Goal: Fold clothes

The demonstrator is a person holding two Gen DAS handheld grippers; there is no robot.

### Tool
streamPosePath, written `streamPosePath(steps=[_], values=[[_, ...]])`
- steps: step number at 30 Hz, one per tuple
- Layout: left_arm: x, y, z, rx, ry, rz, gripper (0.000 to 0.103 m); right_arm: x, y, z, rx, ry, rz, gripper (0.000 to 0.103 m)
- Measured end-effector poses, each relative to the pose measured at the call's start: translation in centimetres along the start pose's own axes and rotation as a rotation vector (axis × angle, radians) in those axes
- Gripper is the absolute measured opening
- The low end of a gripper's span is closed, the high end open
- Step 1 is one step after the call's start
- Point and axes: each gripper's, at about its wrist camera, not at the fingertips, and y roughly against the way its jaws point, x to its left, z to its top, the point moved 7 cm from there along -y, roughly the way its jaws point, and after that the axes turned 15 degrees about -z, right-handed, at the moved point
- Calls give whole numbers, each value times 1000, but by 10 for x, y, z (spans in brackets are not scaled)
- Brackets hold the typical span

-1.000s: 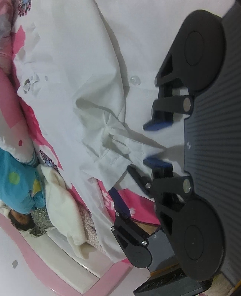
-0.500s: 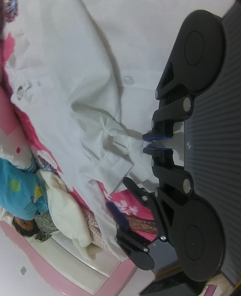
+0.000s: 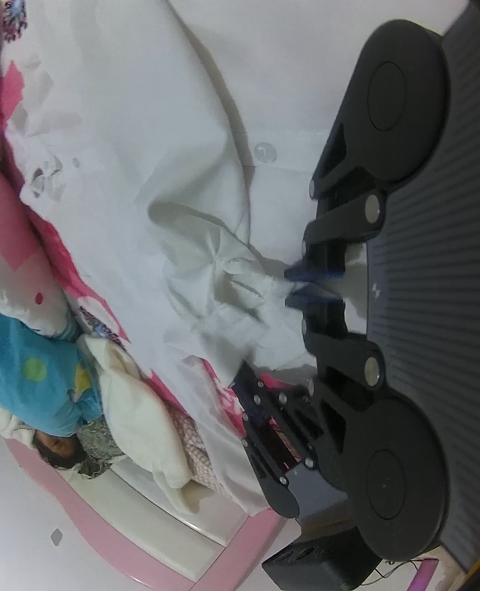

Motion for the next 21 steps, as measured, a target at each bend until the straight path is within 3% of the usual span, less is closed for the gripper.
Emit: streamPosePath(steps=[7,11,15,18,21], values=[[27,32,17,-95,203,-92,1,19,35,6,-59,23,56,2],[37,26,5,-31,243,-72,1,34,33,-5,-44,133,12,2],[40,15,-14,60,256,-57,2,40,7,-27,7,267,-101,3],[37,17,-19,81,243,-51,14,38,4,-32,11,283,-113,4],[34,29,-16,54,233,-44,51,27,21,-23,-27,261,-122,4]])
